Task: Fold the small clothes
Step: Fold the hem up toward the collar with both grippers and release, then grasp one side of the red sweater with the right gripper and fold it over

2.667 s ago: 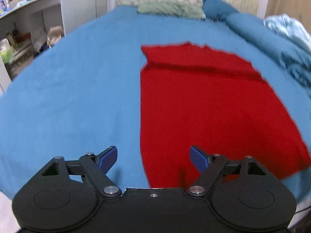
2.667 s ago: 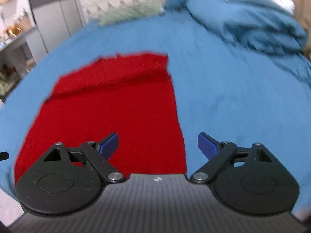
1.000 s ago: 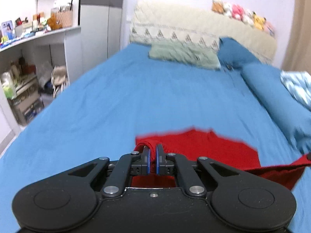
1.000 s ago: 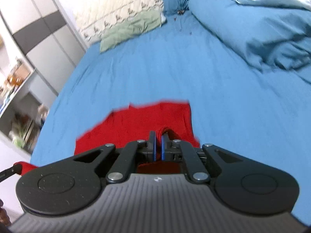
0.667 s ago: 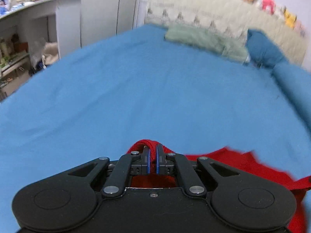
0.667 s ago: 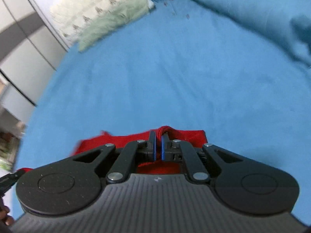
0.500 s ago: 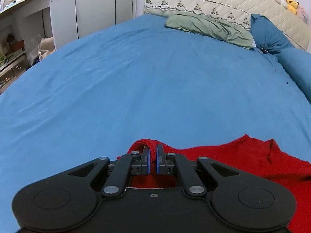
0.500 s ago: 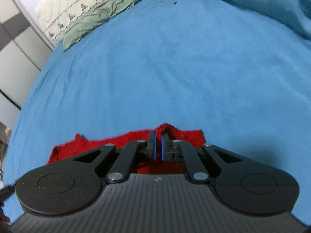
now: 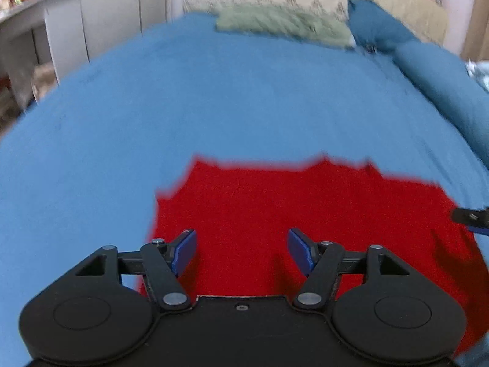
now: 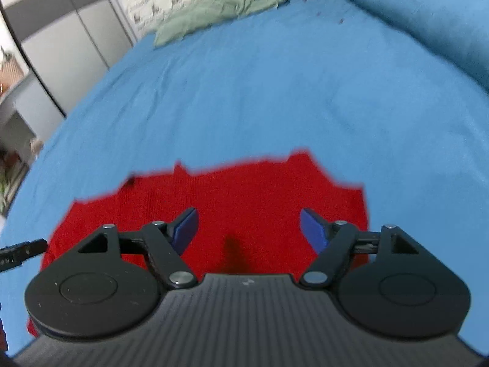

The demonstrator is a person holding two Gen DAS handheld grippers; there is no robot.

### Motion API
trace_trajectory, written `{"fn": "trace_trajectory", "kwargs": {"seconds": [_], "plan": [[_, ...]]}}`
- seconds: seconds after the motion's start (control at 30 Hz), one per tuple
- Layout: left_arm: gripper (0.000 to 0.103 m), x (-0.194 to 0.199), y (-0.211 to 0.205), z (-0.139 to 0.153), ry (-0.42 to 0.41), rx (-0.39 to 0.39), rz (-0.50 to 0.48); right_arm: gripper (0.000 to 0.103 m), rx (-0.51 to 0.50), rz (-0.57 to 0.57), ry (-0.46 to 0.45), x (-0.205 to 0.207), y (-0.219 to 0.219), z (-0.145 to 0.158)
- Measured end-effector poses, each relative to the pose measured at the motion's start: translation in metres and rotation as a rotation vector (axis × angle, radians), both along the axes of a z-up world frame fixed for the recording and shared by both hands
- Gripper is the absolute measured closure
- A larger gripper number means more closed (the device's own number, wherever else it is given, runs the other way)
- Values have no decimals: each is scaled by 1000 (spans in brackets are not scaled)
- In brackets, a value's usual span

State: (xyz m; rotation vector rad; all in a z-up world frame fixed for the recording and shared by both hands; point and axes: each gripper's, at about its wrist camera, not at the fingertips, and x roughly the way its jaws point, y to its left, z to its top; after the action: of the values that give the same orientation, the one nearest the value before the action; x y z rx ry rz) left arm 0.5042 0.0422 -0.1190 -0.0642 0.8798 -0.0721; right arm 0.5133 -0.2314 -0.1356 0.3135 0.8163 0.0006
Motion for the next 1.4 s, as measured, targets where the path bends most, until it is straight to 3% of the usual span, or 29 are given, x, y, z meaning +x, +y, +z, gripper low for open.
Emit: {"fn": "trace_trajectory", "kwargs": {"seconds": [0.13,0.27,0.33,0.43,0.6,0.67,0.7,0.73,0.87,1.0,1.17,1.4], "plan": [[32,-11,-4,-32,84,40,-20,12,-12,-65,55,3,-6,-29],[31,-14,-4,-35,67,50,-40,13,-15,-151,52,5,-26,-39],[31,-15,-1,-32,78,46,-33,13,7,-141,61,7,-30,-38],[31,-11,2,-19,78,49,-10,13,-12,-94,43,0,-30,-18],[30,-24,1,26,48,68,18,11,-76,-22,-83,-34,-33,43],[22,-31,-3,41,43,66,5,8,-133,32,-90,-53,-33,59],[7,-35,-6,46,44,67,-4,8,-154,51,-83,-61,-33,62],[0,-38,-10,49,43,70,-13,8,-172,63,-69,-67,-33,62],[0,-42,-37,37,79,111,-66,10,-206,74,28,-77,-36,40],[0,-38,-61,18,121,116,-96,12,-124,28,98,-80,-49,9],[0,-24,-80,-3,162,92,-94,27,-59,7,120,-79,-58,-20],[0,0,-87,-27,234,75,-38,30,-104,41,124,-74,-41,-45]]}}
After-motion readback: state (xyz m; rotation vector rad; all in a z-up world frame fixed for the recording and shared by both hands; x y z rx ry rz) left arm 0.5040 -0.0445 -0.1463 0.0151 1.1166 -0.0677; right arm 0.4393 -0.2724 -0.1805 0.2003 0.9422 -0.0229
